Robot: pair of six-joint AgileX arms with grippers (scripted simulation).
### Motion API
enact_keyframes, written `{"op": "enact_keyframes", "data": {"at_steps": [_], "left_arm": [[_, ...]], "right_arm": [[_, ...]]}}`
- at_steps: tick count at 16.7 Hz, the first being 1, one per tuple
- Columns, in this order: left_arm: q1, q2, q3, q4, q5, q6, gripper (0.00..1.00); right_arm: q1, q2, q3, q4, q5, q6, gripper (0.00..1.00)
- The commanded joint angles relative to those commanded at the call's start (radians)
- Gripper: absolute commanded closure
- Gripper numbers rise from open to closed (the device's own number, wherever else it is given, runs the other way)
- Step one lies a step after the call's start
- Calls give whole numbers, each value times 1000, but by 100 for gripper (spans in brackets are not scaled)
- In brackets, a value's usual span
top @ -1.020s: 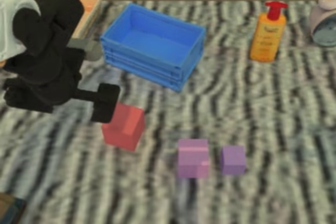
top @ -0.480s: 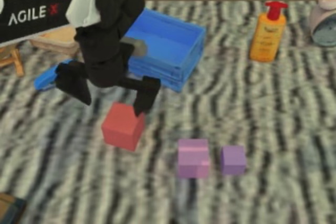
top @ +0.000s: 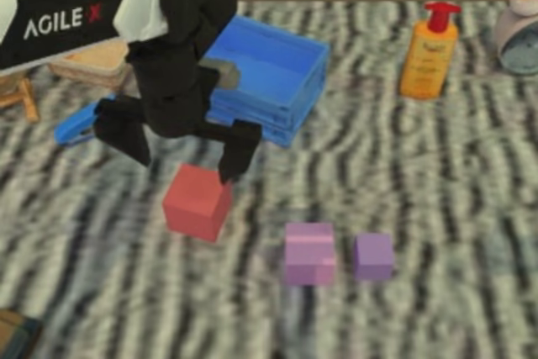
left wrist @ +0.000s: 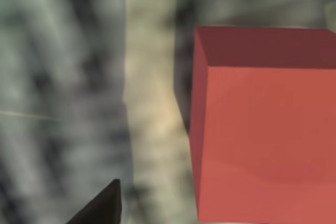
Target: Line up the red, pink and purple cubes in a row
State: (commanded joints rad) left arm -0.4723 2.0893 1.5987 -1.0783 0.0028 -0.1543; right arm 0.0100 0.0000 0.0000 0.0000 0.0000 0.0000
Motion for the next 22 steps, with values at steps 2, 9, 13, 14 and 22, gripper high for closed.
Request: {"op": "enact_keyframes", "data": {"at_steps": [2,9,13,14,22], "left_arm": [[-2,17,-24,36,0,2,0],[-3,132,-157,290,0,2,0],[-3,137,-162,297,1,2,0],[-3,137,-162,297,1,2,8],[-3,137,-162,297,1,2,68]], "right_arm": [[0,0,0,0,0,0,0],[0,0,0,0,0,0,0],[0,0,0,0,0,0,0],[0,0,0,0,0,0,0],[0,0,0,0,0,0,0]]}}
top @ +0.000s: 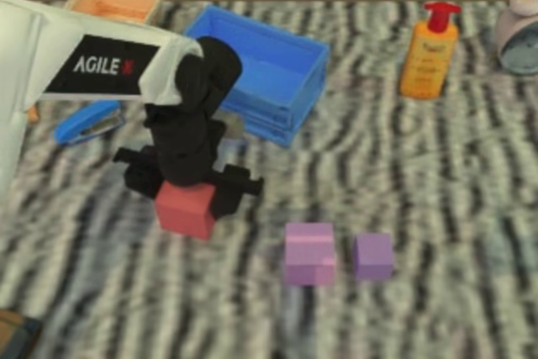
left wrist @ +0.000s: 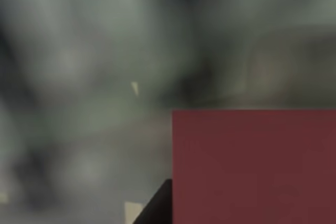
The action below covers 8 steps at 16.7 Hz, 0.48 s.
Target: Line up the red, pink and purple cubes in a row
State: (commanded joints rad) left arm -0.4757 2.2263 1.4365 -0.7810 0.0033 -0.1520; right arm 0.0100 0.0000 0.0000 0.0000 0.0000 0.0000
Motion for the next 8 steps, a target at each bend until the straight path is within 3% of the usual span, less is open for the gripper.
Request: {"op": "enact_keyframes", "data": {"at_steps": [4,8], "left_arm": [[0,0,0,0,0,0,98],[0,0,0,0,0,0,100]], "right_arm": [[0,0,0,0,0,0,0],[0,0,0,0,0,0,0]]}}
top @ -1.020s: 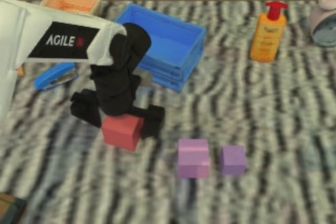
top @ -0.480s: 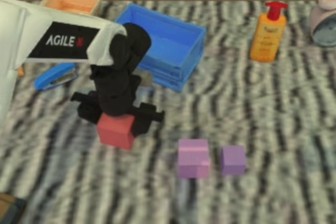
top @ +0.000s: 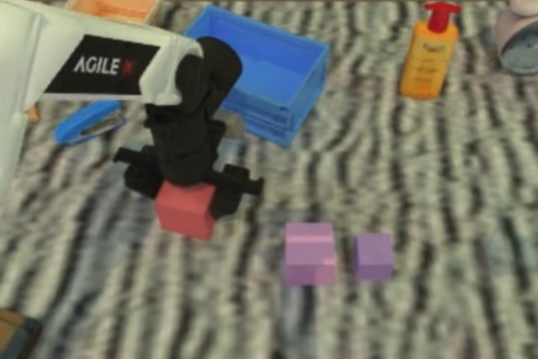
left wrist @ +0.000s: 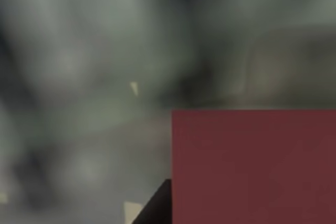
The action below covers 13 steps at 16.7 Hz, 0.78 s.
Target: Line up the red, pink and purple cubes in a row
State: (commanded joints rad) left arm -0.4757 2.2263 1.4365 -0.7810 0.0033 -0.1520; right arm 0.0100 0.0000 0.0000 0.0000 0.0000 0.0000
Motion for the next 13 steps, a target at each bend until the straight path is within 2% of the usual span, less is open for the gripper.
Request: {"op": "enact_keyframes", "data": {"at_steps": [7,13], "left_arm": [[2,-20,14,-22,-3,1,100],[17,-104,111,-212,-4,-1,100]], "right_arm": [[0,0,0,0,0,0,0],[0,0,0,0,0,0,0]]}}
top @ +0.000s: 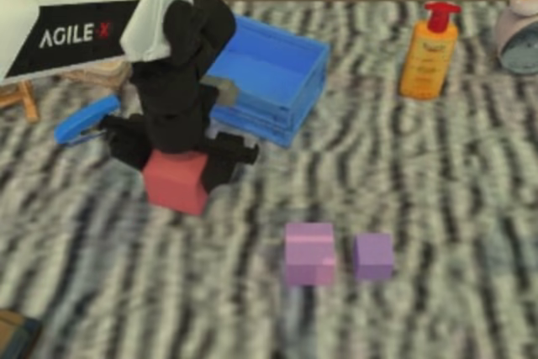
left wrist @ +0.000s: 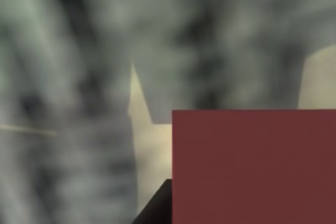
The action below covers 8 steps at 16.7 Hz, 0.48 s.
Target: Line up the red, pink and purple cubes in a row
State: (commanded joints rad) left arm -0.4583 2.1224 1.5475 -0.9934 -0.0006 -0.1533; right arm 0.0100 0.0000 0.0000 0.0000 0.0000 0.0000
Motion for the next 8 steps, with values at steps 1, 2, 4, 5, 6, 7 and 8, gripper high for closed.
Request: {"op": "enact_keyframes", "data": {"at_steps": [1,2,4,5,6,7,8], "left_arm": [[2,-12,11,-18,1,0,100],[3,-18,16,-26,1,0,100],[3,-19,16,-26,1,0,100],[-3,-15,14,-24,1,2,100],[-4,-16,13,-24,0,-1,100],[-10,-21,8,-25,0,-14,100],[-18,-31,-1,-25,-1,-38,100]], "right_arm": [[0,0,0,0,0,0,0],[0,0,0,0,0,0,0],[0,0,0,0,0,0,0],[0,0,0,0,0,0,0],[0,0,0,0,0,0,0],[0,0,0,0,0,0,0],[0,0,0,0,0,0,0]]}}
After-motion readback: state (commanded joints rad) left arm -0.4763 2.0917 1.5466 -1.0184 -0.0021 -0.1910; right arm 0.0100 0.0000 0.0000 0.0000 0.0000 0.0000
